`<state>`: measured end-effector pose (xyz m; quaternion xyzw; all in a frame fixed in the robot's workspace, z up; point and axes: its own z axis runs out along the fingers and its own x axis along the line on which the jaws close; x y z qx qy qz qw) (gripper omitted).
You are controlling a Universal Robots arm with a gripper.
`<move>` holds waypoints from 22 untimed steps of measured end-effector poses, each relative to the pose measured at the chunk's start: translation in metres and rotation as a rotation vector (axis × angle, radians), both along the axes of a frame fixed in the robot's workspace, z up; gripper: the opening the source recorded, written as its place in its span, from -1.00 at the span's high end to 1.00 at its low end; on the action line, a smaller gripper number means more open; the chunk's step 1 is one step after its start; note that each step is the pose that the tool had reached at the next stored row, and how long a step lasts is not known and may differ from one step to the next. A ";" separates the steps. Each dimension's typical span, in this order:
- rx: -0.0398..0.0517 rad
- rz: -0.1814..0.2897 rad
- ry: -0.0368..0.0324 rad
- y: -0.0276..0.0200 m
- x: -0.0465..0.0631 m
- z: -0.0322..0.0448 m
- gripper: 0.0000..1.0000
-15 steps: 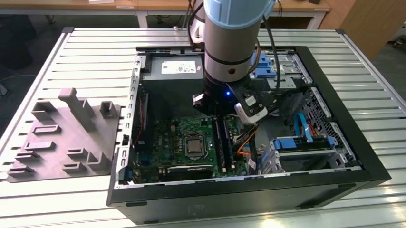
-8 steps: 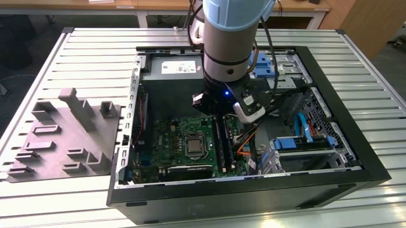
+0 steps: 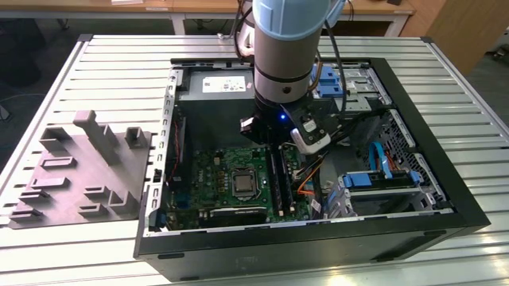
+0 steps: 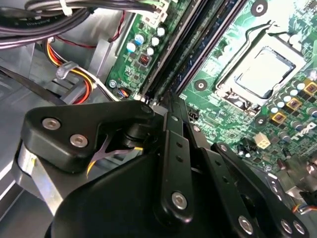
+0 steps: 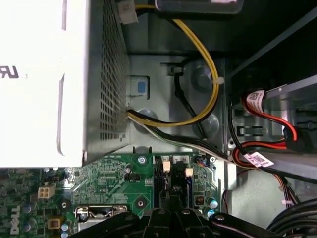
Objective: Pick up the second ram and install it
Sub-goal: 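Press down the second ram until it locks into place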
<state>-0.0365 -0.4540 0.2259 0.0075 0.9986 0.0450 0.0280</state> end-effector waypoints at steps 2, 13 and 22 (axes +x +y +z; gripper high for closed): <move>0.0011 0.000 -0.0002 0.0013 0.000 -0.0007 0.80; 0.0027 0.000 0.0000 0.0015 0.000 -0.0062 0.80; 0.0052 0.000 0.0000 0.0016 0.000 -0.0085 0.80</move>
